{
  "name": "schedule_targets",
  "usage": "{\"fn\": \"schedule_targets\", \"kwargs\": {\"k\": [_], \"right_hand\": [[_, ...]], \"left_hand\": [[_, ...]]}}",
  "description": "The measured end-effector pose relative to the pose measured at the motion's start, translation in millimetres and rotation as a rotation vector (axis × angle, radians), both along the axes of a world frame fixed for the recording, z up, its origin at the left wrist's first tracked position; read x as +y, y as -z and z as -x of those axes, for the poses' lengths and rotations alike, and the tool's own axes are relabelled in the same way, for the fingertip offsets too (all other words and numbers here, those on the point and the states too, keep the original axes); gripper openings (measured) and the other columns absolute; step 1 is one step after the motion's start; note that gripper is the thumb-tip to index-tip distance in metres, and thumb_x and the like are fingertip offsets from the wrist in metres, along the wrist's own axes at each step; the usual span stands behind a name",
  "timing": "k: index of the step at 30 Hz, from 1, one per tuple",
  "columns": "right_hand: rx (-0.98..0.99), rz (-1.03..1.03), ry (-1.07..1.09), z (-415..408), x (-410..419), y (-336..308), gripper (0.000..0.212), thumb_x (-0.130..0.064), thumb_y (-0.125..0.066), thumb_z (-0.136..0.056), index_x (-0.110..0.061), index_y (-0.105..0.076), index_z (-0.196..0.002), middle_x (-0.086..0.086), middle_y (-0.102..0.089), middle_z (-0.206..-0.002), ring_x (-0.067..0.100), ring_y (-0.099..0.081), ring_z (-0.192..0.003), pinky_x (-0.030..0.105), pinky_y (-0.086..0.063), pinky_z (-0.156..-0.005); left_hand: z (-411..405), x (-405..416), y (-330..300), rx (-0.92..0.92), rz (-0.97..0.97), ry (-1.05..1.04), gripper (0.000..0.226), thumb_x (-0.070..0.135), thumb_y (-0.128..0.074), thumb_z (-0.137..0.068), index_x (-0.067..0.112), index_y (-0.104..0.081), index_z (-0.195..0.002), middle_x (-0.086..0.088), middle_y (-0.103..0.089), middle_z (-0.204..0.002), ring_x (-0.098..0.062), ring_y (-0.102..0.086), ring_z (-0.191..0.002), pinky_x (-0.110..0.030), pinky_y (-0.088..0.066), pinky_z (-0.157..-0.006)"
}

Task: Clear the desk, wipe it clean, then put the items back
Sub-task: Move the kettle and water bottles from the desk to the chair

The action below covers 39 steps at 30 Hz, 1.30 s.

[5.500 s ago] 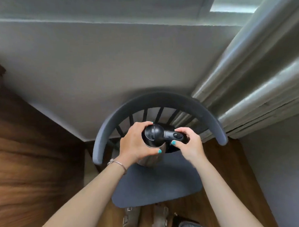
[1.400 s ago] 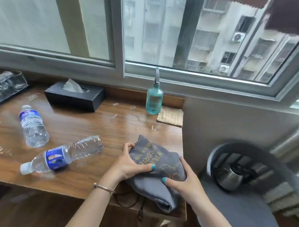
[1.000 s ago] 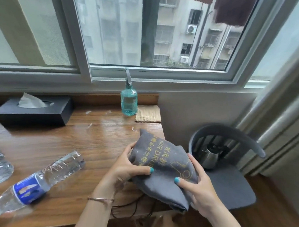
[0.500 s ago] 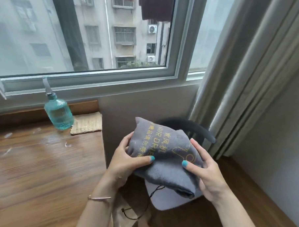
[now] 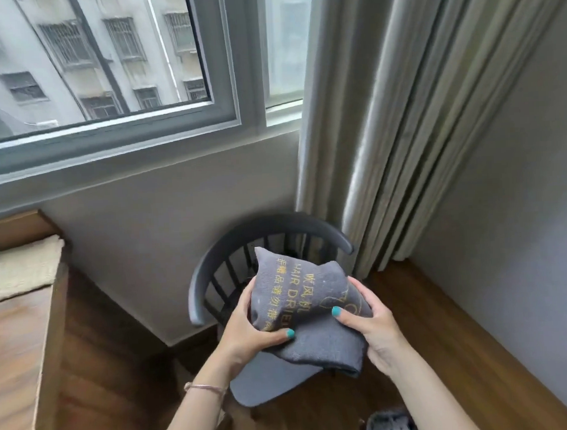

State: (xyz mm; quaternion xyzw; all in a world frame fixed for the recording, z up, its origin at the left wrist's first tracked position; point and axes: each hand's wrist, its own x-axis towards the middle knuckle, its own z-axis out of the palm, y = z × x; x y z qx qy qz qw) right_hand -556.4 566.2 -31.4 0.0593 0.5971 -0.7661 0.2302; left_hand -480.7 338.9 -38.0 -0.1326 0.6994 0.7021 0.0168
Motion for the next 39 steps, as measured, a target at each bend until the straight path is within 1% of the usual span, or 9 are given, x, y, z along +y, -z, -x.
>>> {"fn": "schedule_targets", "kwargs": {"k": [3, 9, 15, 21, 27, 31, 34, 37, 39], "right_hand": [[-0.092, 0.011, 0.078, 23.3, 7.8, 29.1, 0.074, -0.007, -0.085, -0.059, -0.023, -0.058, -0.127, 0.008, -0.066, -0.121, 0.023, -0.066, -0.109, 0.039, -0.057, -0.084], [-0.178, -0.013, 0.175, 71.8, 9.5, 76.5, 0.075, -0.008, -0.089, -0.052, -0.025, -0.062, -0.12, 0.012, -0.065, -0.121, 0.028, -0.067, -0.107, 0.041, -0.058, -0.079], [-0.218, -0.036, 0.244, 128.9, 3.5, 127.2, 0.071, -0.002, -0.084, -0.061, -0.024, -0.059, -0.124, 0.01, -0.067, -0.12, 0.027, -0.067, -0.108, 0.043, -0.056, -0.085], [-0.3, -0.057, 0.297, 175.5, 2.2, 187.4, 0.066, 0.006, -0.075, -0.065, -0.022, -0.057, -0.123, 0.012, -0.069, -0.116, 0.026, -0.069, -0.102, 0.039, -0.057, -0.08], [-0.377, -0.139, 0.286, 200.3, 10.1, 252.4, 0.065, 0.001, -0.081, -0.067, -0.023, -0.058, -0.123, 0.013, -0.068, -0.119, 0.027, -0.068, -0.106, 0.041, -0.056, -0.085], [-0.378, -0.202, 0.224, 215.1, 12.6, 296.7, 0.094, -0.026, -0.1, -0.034, -0.033, -0.063, -0.119, 0.009, -0.068, -0.121, 0.025, -0.066, -0.111, 0.044, -0.055, -0.091], [-0.29, -0.412, 0.108, 224.7, 12.0, 325.5, 0.082, -0.007, -0.093, -0.055, -0.047, -0.06, -0.118, -0.004, -0.063, -0.127, 0.013, -0.062, -0.115, 0.04, -0.053, -0.096], [-0.105, -0.582, -0.057, 229.3, 5.5, 344.2, 0.094, 0.003, -0.084, -0.067, -0.047, -0.043, -0.135, -0.01, -0.048, -0.14, 0.004, -0.049, -0.128, 0.027, -0.045, -0.104], [-0.014, -0.683, -0.103, 225.6, 3.7, 352.1, 0.103, 0.001, -0.083, -0.068, -0.046, -0.032, -0.143, -0.006, -0.035, -0.145, 0.006, -0.04, -0.133, 0.027, -0.038, -0.109]], "left_hand": [[28.5, 5.1, 33.1, -0.05, 0.077, 0.062, 0.114, 0.021, -0.094, -0.053, 0.042, -0.027, -0.143, 0.013, -0.048, -0.139, -0.003, -0.048, -0.126, -0.019, -0.045, -0.098], [89.2, 9.3, 86.6, -0.066, 0.144, 0.116, 0.105, 0.004, -0.088, -0.063, 0.044, -0.023, -0.136, 0.024, -0.043, -0.13, 0.02, -0.044, -0.112, -0.004, -0.043, -0.086], [161.0, -0.9, 141.0, -0.062, 0.16, 0.123, 0.105, 0.005, -0.089, -0.061, 0.042, -0.027, -0.138, 0.041, -0.042, -0.126, 0.014, -0.042, -0.122, -0.006, -0.04, -0.092], [211.2, 2.6, 207.2, -0.1, 0.06, 0.156, 0.108, 0.005, -0.089, -0.064, 0.029, -0.024, -0.147, 0.016, -0.038, -0.146, 0.006, -0.038, -0.132, -0.007, -0.036, -0.098], [240.6, 10.4, 283.7, -0.161, 0.037, 0.205, 0.109, 0.052, -0.088, -0.054, 0.038, -0.023, -0.141, 0.017, -0.037, -0.144, 0.003, -0.037, -0.134, -0.013, -0.033, -0.105], [251.5, 17.2, 331.1, -0.187, 0.066, 0.147, 0.105, 0.035, -0.088, -0.056, 0.04, -0.025, -0.139, 0.012, -0.038, -0.146, -0.003, -0.036, -0.136, -0.023, -0.03, -0.113], [258.2, 19.8, 363.1, -0.192, 0.166, 0.095, 0.111, 0.018, -0.089, -0.061, 0.033, -0.022, -0.147, 0.011, -0.032, -0.15, -0.004, -0.031, -0.139, -0.019, -0.022, -0.115], [261.3, 22.6, 380.3, -0.172, 0.344, 0.055, 0.106, 0.009, -0.086, -0.067, 0.026, -0.024, -0.152, -0.001, -0.035, -0.143, -0.006, -0.033, -0.131, -0.005, -0.016, -0.108], [258.5, 26.6, 381.6, -0.156, 0.438, 0.037, 0.102, 0.011, -0.084, -0.07, 0.028, -0.026, -0.151, -0.007, -0.032, -0.146, -0.011, -0.031, -0.135, -0.008, -0.016, -0.11]]}}
